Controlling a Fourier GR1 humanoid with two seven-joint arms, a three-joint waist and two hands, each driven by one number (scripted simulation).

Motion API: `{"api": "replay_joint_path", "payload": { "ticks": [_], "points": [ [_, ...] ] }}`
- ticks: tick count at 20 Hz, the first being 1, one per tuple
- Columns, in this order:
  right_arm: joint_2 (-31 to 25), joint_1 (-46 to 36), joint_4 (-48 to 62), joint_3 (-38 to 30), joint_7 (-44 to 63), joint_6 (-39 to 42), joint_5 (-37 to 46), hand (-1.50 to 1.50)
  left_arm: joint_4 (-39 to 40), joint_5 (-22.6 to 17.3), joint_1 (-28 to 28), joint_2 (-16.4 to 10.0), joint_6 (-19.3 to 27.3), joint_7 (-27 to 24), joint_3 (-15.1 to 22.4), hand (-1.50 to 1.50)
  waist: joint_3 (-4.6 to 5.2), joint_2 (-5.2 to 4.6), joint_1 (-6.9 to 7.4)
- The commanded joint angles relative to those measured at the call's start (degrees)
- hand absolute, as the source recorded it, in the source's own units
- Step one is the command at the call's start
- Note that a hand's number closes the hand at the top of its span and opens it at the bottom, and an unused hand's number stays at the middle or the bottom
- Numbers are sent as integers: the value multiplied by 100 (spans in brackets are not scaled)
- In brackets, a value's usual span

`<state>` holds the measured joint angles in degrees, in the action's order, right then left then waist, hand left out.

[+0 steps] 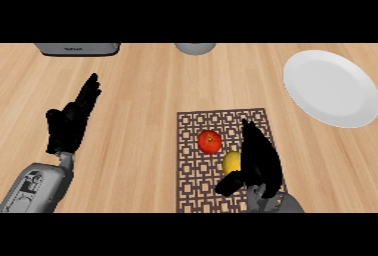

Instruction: Pick the lemon from the placemat and place it in the plate

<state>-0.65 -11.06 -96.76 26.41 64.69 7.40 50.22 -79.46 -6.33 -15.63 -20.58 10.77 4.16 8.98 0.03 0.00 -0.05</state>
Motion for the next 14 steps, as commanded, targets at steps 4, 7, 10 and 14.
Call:
{"api": "replay_joint_path", "payload": {
  "ticks": [4, 7, 10, 14],
  "points": [
    [63, -139, 879, -91, 422, -68, -154, -150, 109, 257, -125, 310, 97, -10, 17, 0, -2, -10, 17],
    [63, 11, 626, 261, 745, -255, -160, -150, 390, 271, -195, 355, -90, -163, -106, 0, -1, -5, -6],
    [63, 92, 963, -107, 319, -308, -163, -150, -323, 379, 283, 345, -36, 128, 4, 0, -3, 3, 22],
    [63, 126, 1389, -125, -224, -490, 108, 150, -137, 553, 30, 538, -15, 152, -133, 0, -3, 1, 6]
  ]
}}
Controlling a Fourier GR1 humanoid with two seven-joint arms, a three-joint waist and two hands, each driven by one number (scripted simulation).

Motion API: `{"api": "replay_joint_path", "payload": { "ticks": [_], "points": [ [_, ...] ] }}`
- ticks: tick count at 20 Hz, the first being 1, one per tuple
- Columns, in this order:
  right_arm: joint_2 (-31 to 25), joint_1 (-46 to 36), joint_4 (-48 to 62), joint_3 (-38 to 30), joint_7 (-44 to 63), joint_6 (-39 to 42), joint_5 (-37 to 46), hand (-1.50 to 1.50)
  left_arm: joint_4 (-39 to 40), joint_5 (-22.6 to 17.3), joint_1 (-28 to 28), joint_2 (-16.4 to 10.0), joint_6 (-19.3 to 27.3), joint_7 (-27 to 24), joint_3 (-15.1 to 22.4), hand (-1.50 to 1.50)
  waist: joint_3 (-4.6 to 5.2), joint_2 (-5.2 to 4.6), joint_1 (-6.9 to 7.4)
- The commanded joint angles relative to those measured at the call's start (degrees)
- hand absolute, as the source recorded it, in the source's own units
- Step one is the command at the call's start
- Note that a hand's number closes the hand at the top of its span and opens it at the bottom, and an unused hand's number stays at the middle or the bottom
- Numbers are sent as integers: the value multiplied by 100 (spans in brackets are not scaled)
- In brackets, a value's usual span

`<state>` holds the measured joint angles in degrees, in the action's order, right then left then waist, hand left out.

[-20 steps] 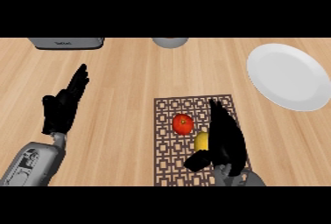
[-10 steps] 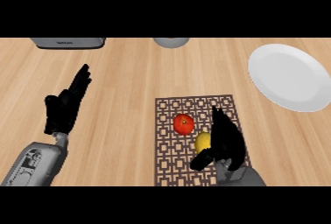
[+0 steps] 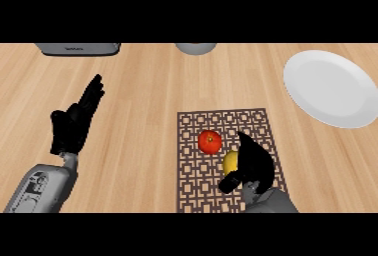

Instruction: Pick the lemon from the placemat and place it in the plate

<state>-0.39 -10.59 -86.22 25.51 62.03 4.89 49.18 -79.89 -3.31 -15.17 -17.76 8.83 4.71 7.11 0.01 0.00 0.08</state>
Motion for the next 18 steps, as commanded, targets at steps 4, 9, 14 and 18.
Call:
{"api": "replay_joint_path", "payload": {
  "ticks": [4, 9, 14, 18],
  "points": [
    [36, -56, 160, -101, 71, -296, 606, 150, 9, 247, -16, 209, -108, 44, -144, 0, -1, 1, -8],
    [36, 92, 136, -210, -129, -323, 778, 150, 76, 310, -56, 230, -329, -18, -460, 0, -1, 1, -16],
    [-2588, 393, 160, -1475, -2819, 380, -445, 150, -87, 313, 207, 242, -83, -30, -362, 0, -33, -69, -208],
    [-3483, 335, 444, -2013, -3883, 459, -738, 150, -156, 245, 208, 194, -150, -29, -403, 0, -68, -71, -247]
  ]
}}
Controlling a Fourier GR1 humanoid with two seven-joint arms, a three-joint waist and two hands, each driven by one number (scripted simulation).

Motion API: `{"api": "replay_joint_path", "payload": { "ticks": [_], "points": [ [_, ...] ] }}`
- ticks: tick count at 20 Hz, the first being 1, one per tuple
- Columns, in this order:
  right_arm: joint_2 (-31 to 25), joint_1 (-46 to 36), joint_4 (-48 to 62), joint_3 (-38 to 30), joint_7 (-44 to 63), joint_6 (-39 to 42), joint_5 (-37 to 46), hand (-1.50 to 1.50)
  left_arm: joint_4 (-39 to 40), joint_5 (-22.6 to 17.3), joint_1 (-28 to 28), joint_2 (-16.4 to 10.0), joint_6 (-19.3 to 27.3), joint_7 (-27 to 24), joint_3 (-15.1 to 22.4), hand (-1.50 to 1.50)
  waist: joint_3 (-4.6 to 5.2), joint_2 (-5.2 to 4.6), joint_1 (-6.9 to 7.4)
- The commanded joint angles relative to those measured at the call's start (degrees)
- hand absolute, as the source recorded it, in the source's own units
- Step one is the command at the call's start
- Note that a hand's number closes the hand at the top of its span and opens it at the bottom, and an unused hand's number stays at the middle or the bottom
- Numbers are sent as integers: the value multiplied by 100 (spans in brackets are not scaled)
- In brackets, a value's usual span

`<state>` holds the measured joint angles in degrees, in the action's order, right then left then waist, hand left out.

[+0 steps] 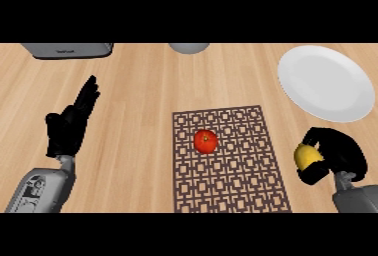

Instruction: Pick the lemon from the placemat and place it in the plate

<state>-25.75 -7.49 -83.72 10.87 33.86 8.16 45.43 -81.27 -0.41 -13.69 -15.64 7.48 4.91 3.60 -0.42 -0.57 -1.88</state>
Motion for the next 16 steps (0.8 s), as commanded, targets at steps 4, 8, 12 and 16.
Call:
{"api": "replay_joint_path", "payload": {
  "ticks": [4, 8, 12, 16],
  "points": [
    [-1699, -295, 428, -1393, -2405, -112, -899, 150, 12, -25, 96, 35, 4, -43, -10, 0, -40, 3, -54],
    [-2092, -579, 767, -2194, -3749, -478, -1511, 150, -39, 4, 42, 86, 43, 13, 35, 0, -64, 14, -24],
    [-2487, -758, 1354, -2836, -5179, -322, -2219, 150, -36, -82, 31, -27, -112, -43, -32, 0, -48, -17, 111],
    [-2777, -915, 2198, -3228, -6719, 69, -2767, 150, 25, -20, -70, 20, -146, -46, 66, 0, -27, -58, 246]
  ]
}}
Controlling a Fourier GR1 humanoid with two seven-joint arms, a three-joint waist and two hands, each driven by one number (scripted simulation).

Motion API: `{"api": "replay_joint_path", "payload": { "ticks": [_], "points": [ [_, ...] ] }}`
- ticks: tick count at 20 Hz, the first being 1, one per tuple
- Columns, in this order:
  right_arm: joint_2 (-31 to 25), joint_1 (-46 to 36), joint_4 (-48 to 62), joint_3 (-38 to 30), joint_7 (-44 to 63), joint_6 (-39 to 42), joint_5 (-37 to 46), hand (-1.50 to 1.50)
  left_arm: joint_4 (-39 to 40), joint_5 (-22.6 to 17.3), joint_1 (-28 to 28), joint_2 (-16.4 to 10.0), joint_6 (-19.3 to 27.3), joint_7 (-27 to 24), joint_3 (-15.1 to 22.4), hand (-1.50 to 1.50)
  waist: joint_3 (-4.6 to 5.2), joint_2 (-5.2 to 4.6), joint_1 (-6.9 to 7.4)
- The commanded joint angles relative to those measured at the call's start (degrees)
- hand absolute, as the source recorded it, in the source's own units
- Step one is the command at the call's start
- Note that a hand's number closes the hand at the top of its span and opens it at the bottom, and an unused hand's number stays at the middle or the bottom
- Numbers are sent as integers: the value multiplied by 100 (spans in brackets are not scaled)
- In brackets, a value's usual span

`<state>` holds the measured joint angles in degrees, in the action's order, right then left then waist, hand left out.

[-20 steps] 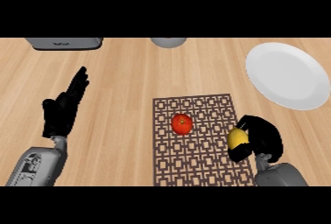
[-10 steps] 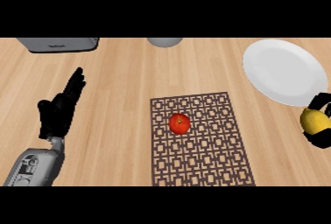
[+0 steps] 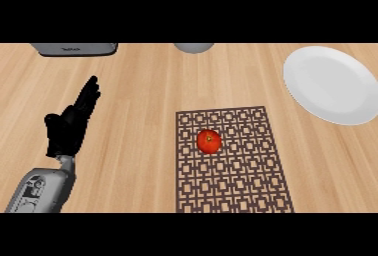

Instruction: Pick the lemon from the placemat and place it in the plate

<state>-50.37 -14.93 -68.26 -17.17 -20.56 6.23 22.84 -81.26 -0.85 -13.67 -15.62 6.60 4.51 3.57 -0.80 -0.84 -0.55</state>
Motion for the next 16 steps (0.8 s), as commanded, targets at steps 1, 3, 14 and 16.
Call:
{"api": "replay_joint_path", "payload": {
  "ticks": [1, 3, 14, 16],
  "points": [
    [-353, -212, 976, -490, -1582, 358, -585, 150, 79, -6, -169, 71, -43, -52, 42, 0, 17, -55, 146],
    [-526, -468, 1585, -490, -1941, 742, -671, 150, -45, 29, -247, 69, -109, 92, 156, 0, 23, -56, 344],
    [-100, -2296, 3879, 436, -2845, 911, 265, 150, 154, 254, -313, 349, -48, -26, 390, 0, 50, -70, 555],
    [63, -2535, 4216, 611, -2936, 714, 531, 150, 469, 184, -427, 290, -71, -289, 152, 0, 59, -63, 436]
  ]
}}
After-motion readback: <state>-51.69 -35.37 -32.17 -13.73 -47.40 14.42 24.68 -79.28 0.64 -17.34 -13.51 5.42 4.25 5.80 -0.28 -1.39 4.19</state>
